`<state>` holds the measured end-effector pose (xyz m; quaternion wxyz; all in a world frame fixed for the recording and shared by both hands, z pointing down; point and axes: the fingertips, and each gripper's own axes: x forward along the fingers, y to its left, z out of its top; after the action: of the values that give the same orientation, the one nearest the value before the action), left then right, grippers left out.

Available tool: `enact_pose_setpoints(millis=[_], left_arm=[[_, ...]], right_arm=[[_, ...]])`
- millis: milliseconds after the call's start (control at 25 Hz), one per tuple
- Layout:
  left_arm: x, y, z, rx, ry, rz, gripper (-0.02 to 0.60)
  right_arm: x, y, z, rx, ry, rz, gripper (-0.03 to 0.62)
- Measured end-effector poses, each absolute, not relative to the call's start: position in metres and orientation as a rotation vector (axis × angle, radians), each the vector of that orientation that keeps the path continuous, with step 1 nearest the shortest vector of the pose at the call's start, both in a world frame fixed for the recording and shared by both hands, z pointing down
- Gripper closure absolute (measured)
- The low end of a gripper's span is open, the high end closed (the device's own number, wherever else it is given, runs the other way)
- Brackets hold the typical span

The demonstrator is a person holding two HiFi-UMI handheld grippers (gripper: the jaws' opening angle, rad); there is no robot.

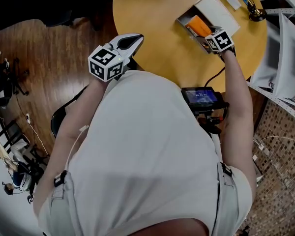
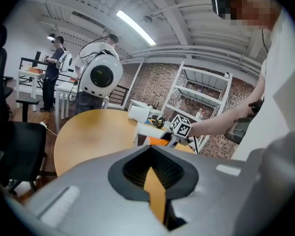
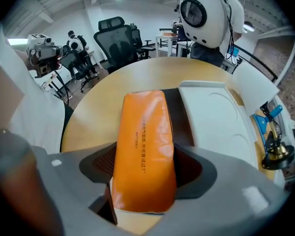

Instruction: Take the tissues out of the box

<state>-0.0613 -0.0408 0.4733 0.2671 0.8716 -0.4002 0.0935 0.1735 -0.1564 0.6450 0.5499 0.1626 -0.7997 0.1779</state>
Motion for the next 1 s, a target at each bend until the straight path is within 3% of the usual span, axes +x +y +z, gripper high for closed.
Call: enact_pose_setpoints(millis=[360,600,1000], left_arm=[[-0.054,-0.049,0.478,2.402,-0.972,0.254,0.581],[-0.040,-0.060,0.478,2.459,-0.837,0.253,0.581],[-0.045,-0.062,0.471,2.491,-0.773,0.281,0.581]], right_arm=[[0.157,-0.157,0.597,0.526,-2.022,0.329,0.269],[0.111,-0.100,0.551,0.324,-2.126,0.177,0.266],[0.093,-0.024,0.630,0.065,-1.921,0.168,0.266]])
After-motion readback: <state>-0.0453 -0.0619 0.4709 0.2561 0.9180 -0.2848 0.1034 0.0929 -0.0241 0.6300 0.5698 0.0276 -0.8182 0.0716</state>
